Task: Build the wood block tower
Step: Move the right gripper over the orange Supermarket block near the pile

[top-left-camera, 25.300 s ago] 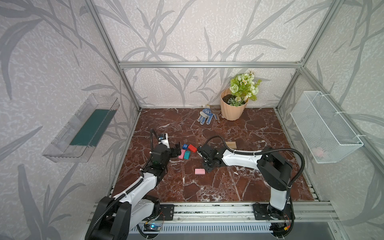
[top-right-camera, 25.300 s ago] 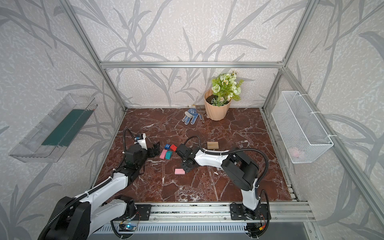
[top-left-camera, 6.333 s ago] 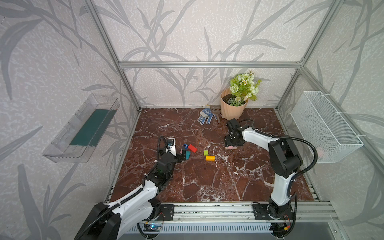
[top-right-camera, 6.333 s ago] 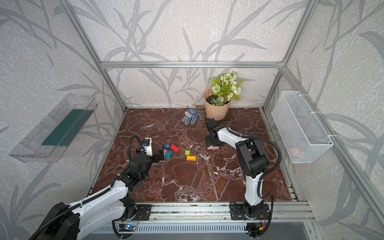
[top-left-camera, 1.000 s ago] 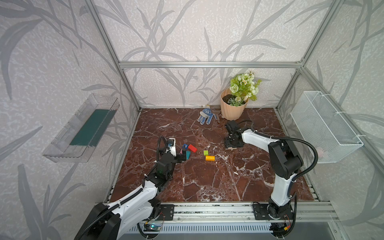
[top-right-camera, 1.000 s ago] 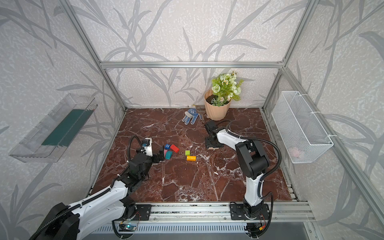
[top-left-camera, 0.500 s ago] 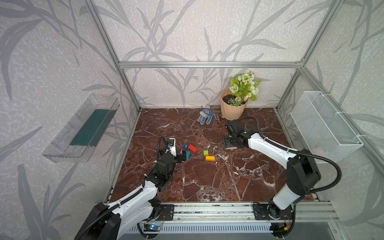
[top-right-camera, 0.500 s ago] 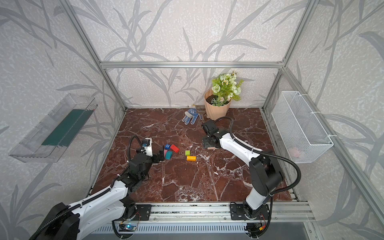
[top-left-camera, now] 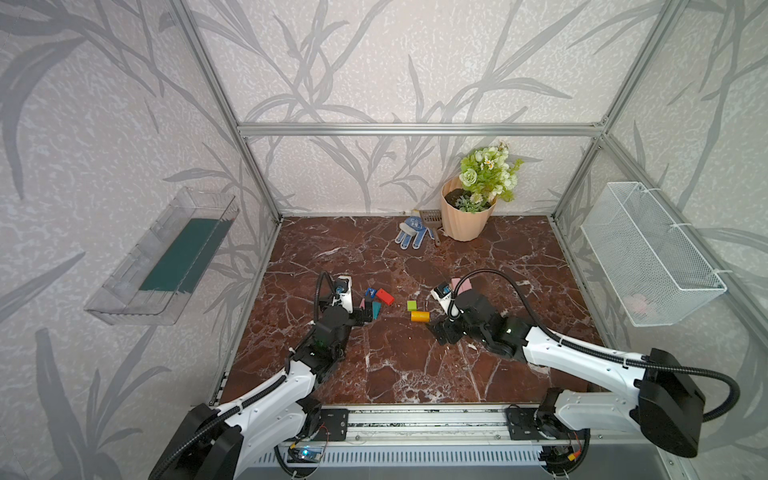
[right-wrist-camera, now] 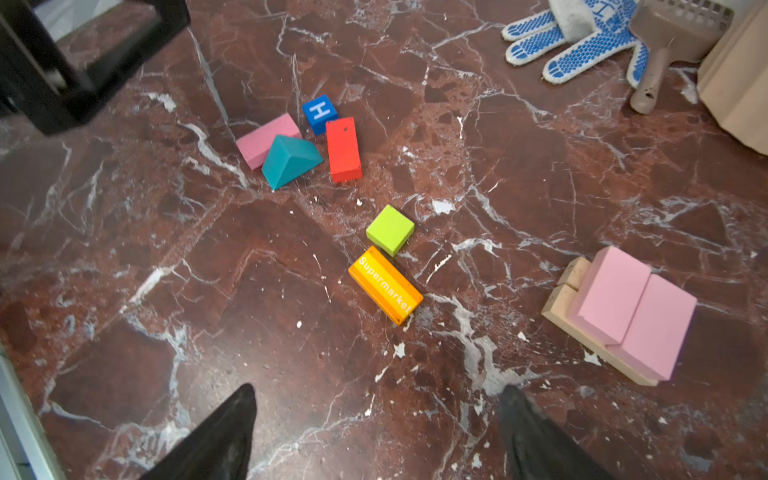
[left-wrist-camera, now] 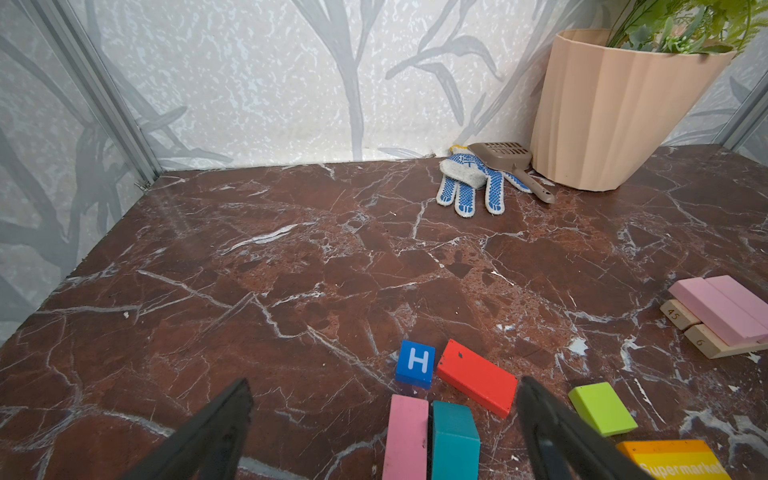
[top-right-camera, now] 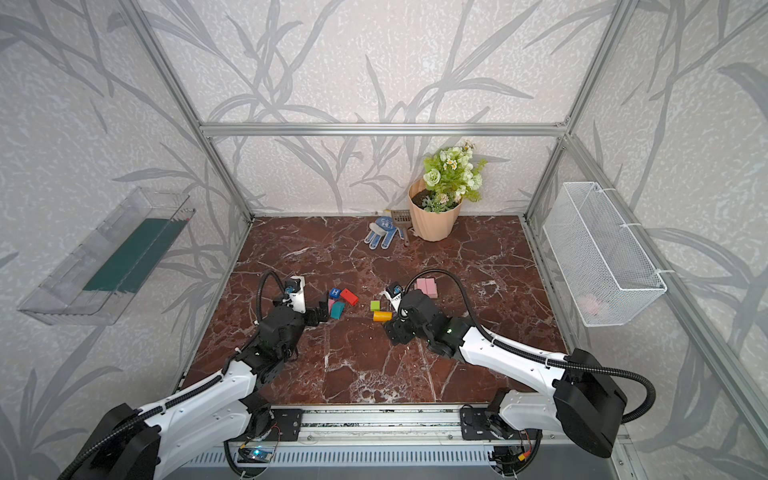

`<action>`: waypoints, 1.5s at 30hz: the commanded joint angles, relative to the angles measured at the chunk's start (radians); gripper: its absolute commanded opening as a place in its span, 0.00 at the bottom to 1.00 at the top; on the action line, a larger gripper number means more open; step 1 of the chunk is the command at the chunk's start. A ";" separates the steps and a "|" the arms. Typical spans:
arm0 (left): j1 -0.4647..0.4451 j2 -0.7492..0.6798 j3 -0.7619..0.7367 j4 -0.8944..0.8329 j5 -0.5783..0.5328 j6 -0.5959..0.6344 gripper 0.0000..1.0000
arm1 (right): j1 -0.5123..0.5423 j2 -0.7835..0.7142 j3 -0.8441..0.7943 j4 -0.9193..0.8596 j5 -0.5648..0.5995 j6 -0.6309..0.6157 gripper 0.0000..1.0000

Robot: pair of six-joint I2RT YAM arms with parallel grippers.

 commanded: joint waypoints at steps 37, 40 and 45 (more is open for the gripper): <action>-0.003 -0.033 -0.021 0.019 0.008 0.007 0.99 | -0.051 0.602 0.461 -0.288 -0.147 -0.124 0.88; -0.004 -0.033 -0.020 0.018 0.013 0.008 0.99 | -0.051 0.594 0.473 -0.291 -0.127 -0.131 0.88; -0.004 -0.033 -0.021 0.021 0.012 0.009 0.99 | -0.052 0.637 0.498 -0.299 -0.087 -0.156 0.88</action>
